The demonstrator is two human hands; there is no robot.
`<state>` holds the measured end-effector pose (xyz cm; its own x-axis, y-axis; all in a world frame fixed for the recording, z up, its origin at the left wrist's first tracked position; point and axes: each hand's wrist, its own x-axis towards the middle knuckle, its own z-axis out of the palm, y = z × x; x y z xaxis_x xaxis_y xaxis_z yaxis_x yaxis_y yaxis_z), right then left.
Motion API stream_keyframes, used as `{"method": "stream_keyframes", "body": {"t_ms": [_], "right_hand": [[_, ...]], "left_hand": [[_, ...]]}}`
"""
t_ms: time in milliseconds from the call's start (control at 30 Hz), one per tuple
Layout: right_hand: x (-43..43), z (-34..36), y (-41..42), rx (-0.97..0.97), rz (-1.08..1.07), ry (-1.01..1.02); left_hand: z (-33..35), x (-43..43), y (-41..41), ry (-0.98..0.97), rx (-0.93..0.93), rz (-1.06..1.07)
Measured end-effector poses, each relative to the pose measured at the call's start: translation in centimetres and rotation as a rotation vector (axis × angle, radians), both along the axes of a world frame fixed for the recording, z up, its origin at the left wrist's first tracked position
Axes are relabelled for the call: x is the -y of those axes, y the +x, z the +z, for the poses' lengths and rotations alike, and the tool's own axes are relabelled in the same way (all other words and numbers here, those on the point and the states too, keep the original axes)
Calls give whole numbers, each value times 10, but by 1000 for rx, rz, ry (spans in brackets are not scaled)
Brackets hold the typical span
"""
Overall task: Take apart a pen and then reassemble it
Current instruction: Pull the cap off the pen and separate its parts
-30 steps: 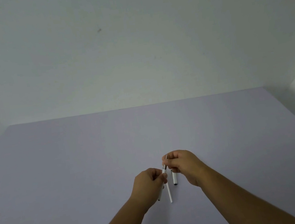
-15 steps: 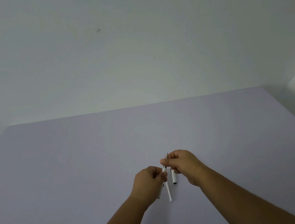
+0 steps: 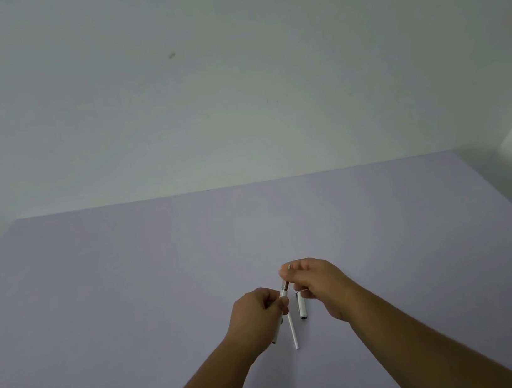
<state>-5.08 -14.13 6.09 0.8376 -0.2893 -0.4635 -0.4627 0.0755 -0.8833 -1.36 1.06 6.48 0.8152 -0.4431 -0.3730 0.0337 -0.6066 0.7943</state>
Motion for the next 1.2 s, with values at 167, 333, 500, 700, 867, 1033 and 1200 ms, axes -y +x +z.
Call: {"method": "stream_keyframes", "body": {"t_ms": [167,333,500,700,867,1033,1200], "right_hand": [[0,-1,-1,40,-23,16],[-1,3,-2,-22,-31,-5],[1,4,-3,38,-12,29],[0,6,-2,7,-40,-45],[5,13,0,67,-48,12],[3,14,1,57,-41,4],[4,16,3,76,-92,6]], "left_hand": [[0,2,-1,2,-4,-3],[-1,2,-1,-4,-1,-1],[-2,4,-1,6,0,-5],[-1,5,-1,2,0,-8],[0,6,-2,-7,10,-22],[5,6,-4,-103,-49,13],[9,6,-5,-124,-74,39]]}}
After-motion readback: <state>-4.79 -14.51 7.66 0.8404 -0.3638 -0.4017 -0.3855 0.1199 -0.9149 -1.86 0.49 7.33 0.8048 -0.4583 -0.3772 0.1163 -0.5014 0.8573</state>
